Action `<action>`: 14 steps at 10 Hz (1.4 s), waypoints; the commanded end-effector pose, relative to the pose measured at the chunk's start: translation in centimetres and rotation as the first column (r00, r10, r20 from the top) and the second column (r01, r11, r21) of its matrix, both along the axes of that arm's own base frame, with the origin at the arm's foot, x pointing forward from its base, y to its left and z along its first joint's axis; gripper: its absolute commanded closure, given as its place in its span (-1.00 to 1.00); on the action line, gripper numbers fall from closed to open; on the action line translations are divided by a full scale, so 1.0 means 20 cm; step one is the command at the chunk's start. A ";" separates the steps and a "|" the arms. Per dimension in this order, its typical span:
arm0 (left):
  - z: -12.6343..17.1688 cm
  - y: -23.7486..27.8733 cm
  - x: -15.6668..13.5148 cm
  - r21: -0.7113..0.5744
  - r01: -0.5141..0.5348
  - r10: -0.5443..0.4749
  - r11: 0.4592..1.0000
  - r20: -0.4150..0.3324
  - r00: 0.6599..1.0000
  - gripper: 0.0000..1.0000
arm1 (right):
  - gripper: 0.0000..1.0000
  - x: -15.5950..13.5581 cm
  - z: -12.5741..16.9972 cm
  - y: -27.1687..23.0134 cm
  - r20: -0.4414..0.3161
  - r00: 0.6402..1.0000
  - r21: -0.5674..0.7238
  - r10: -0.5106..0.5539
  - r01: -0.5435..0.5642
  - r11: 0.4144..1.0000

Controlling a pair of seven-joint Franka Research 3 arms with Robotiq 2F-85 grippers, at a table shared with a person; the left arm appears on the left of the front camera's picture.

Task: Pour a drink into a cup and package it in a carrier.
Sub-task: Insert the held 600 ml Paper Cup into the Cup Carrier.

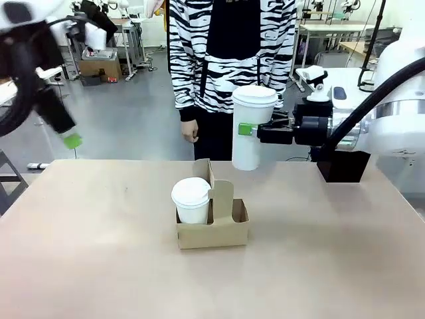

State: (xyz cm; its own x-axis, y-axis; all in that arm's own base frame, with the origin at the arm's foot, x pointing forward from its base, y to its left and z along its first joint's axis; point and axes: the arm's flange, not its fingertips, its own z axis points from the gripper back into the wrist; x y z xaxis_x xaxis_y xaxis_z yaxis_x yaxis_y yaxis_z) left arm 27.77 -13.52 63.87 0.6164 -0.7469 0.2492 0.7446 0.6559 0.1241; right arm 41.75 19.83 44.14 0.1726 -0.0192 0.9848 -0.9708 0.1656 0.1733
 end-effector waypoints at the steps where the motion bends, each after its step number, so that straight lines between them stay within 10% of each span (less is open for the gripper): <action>1: -0.14 0.15 0.07 -0.138 0.126 -0.115 0.982 0.087 0.990 -1.00 | -0.62 0.01 0.00 -0.02 0.016 1.000 0.045 0.001 -0.002 0.999; 7: -0.17 0.19 0.12 -0.110 0.081 -0.068 0.991 0.119 0.991 -1.00 | -0.62 0.08 -0.08 0.00 -0.027 0.999 0.012 0.048 -0.047 0.999; 14: -0.71 0.54 0.27 -0.077 0.401 -0.378 0.913 0.211 0.901 -1.00 | -0.62 0.25 -0.48 0.13 -0.095 0.945 0.096 0.312 -0.303 0.948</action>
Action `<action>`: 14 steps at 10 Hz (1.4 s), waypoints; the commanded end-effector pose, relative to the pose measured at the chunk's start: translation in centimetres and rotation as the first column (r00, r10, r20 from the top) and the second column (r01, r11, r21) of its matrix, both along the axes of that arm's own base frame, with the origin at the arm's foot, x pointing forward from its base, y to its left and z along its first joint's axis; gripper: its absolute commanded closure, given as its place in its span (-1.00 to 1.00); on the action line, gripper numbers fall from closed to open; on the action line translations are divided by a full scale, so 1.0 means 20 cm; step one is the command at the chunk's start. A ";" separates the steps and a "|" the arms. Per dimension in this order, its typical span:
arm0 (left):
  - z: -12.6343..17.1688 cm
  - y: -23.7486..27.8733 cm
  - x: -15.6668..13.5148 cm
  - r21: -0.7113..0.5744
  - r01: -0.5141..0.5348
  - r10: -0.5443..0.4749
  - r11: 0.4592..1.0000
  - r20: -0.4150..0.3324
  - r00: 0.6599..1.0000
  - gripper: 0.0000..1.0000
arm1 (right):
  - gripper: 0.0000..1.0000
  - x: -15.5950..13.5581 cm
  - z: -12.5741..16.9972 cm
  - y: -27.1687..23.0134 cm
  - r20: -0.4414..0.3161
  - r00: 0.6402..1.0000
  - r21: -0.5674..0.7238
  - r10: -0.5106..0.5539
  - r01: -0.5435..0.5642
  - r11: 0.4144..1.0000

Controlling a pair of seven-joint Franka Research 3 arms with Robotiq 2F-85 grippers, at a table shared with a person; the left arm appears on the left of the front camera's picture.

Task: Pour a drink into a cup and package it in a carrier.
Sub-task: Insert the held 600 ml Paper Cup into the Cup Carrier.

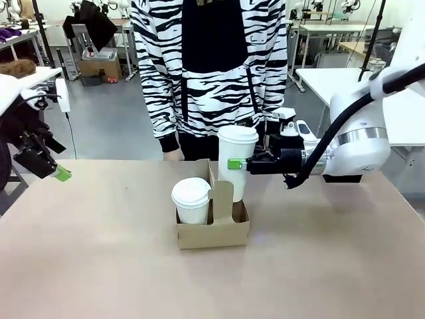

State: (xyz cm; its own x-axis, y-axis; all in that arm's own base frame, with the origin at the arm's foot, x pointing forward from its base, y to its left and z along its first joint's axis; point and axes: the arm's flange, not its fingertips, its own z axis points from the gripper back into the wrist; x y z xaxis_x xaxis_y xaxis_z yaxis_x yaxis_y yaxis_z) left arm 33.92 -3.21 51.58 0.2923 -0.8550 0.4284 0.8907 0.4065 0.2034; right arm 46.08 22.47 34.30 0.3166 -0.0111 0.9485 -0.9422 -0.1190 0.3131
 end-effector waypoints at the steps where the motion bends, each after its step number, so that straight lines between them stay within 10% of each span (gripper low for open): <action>1: -0.17 0.06 -0.01 0.003 0.116 -0.116 0.993 0.014 0.993 -1.00 | -0.62 0.05 -0.05 0.00 0.025 0.998 0.027 0.060 -0.060 0.998; 6: -0.33 0.18 0.04 -0.033 0.093 -0.095 0.995 -0.058 0.994 -1.00 | -0.62 0.06 -0.23 0.06 0.027 0.992 -0.004 0.126 -0.126 0.992; 14: -0.17 0.16 0.10 0.004 0.089 -0.089 0.996 -0.031 0.996 -1.00 | -0.62 0.07 -0.46 0.05 0.084 0.976 -0.086 0.201 -0.194 0.977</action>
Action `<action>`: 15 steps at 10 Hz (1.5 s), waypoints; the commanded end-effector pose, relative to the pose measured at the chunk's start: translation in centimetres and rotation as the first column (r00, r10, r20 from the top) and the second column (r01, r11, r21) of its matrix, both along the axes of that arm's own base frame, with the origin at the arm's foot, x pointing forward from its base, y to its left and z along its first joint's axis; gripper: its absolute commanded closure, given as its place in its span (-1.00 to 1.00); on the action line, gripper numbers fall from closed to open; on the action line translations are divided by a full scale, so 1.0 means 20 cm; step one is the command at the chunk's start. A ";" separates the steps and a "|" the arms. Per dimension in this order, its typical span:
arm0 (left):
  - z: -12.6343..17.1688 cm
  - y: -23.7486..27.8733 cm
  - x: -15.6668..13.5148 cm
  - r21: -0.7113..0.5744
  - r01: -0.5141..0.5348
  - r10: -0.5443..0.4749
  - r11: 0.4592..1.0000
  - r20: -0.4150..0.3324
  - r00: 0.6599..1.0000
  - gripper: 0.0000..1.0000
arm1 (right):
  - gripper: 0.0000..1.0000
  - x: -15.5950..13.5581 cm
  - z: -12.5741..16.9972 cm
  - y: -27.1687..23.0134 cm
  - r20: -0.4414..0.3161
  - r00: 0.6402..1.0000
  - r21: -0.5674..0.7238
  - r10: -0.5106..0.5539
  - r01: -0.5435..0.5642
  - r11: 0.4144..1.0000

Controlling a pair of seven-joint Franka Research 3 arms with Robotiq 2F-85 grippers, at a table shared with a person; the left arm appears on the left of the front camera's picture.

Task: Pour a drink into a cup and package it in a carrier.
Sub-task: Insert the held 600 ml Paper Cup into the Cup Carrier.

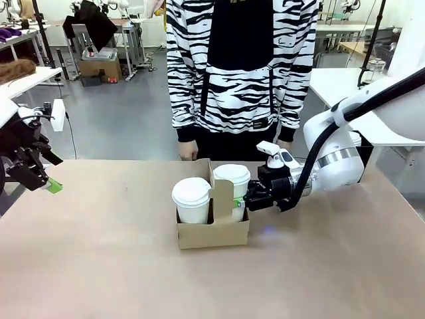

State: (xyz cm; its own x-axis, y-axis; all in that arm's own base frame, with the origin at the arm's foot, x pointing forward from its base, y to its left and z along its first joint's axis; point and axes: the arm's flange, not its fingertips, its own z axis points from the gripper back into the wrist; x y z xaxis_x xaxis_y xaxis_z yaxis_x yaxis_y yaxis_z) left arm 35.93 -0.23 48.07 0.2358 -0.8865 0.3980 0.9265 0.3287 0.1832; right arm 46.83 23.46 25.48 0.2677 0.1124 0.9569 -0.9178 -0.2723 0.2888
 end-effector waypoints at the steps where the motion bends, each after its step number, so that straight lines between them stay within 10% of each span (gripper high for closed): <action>1: 0.00 0.01 0.00 -0.020 0.009 -0.009 1.000 0.001 1.000 -1.00 | -0.62 0.04 -0.04 0.00 0.066 0.998 -0.003 0.016 -0.016 1.000; 3: 0.00 0.01 0.00 -0.020 0.009 -0.009 1.000 0.001 1.000 -1.00 | -0.62 0.05 -0.07 0.00 0.090 0.996 -0.003 0.020 -0.020 1.000; 4: 0.00 0.01 0.00 -0.020 0.009 -0.009 1.000 0.001 1.000 -1.00 | -1.00 0.04 -0.07 -0.01 0.115 0.993 -0.009 0.018 -0.017 1.000; 12: 0.00 0.01 0.00 -0.020 0.009 -0.009 1.000 0.001 1.000 -1.00 | -1.00 -0.03 0.13 -0.28 0.186 0.978 -0.088 -0.091 0.109 0.990; 15: 0.00 0.01 0.00 -0.020 0.009 -0.009 1.000 0.001 1.000 -1.00 | -1.00 -0.07 0.26 -0.58 0.151 0.947 -0.141 -0.283 0.304 0.942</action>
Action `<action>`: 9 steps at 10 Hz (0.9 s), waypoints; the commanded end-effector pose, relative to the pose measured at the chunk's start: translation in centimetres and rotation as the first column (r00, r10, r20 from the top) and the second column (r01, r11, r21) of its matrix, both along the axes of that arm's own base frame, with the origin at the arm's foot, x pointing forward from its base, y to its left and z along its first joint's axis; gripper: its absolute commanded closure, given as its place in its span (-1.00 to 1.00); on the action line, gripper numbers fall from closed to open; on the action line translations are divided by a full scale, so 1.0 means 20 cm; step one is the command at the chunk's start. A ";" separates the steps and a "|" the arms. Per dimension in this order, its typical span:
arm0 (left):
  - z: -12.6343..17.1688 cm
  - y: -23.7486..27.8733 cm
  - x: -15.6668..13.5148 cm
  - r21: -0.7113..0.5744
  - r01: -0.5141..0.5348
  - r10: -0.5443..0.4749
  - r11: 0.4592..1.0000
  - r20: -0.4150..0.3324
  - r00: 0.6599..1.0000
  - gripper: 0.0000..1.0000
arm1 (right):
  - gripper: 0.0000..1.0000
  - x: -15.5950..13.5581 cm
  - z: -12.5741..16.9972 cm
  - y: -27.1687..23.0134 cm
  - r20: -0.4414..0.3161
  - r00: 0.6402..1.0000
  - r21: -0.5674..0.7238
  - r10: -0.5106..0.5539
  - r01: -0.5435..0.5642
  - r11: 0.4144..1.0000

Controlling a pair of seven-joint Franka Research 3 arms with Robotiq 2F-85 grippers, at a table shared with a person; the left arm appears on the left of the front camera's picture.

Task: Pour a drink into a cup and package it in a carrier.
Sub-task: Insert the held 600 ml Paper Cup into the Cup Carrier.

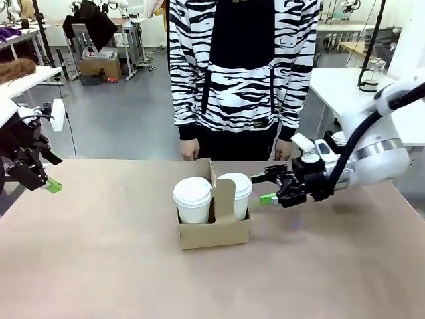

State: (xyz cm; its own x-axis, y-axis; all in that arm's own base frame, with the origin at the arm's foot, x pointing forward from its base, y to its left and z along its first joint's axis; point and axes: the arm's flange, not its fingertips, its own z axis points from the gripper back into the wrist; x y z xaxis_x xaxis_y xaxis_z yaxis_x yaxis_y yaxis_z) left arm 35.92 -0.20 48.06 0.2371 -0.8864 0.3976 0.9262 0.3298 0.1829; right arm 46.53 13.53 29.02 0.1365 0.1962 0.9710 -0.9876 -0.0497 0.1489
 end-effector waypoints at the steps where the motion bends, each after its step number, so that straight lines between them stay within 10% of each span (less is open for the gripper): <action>1: 0.00 0.00 0.00 -0.021 0.010 -0.010 1.000 0.001 1.000 -1.00 | -1.00 -0.10 0.15 -0.23 -0.058 0.978 -0.052 -0.200 0.197 0.979; 5: 0.00 0.00 0.00 -0.021 0.010 -0.010 1.000 0.001 1.000 -1.00 | -1.00 -0.41 0.44 -0.78 -0.147 0.809 -0.251 -0.569 0.525 0.813; 9: 0.00 0.00 0.00 -0.021 0.010 -0.010 1.000 0.001 1.000 -1.00 | -1.00 -0.63 0.56 -0.94 -0.162 0.689 -0.394 -0.706 0.611 0.687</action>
